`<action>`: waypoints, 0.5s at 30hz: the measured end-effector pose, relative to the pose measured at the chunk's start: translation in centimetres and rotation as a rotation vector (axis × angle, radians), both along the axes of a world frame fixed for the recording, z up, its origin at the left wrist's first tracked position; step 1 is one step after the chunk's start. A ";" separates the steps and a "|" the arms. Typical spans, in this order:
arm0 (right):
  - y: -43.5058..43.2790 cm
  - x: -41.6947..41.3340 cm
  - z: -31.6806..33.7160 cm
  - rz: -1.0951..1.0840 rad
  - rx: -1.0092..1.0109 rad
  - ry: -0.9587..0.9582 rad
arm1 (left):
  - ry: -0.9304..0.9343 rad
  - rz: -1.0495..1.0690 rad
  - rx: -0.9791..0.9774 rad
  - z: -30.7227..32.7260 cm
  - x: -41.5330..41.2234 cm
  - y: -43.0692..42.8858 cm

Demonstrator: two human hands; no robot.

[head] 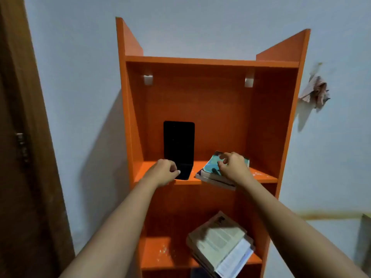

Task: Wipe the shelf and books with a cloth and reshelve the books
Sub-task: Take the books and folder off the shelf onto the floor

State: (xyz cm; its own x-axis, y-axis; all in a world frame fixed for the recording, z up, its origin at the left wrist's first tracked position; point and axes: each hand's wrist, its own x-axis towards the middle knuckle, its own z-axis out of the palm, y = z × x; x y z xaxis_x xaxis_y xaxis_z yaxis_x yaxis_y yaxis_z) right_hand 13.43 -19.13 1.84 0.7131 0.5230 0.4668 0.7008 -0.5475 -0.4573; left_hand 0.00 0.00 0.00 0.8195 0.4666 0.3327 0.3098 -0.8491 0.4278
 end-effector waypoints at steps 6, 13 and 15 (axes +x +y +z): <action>-4.2 3.8 -2.7 -0.159 -0.011 0.116 | -0.032 0.045 -0.012 -2.6 2.4 0.1; -4.3 2.1 -4.6 -0.065 0.196 0.287 | -0.142 0.066 -0.048 -3.4 2.7 -0.9; -4.0 1.4 -4.6 -0.061 0.247 0.326 | -0.148 0.036 -0.022 -3.5 2.5 -1.3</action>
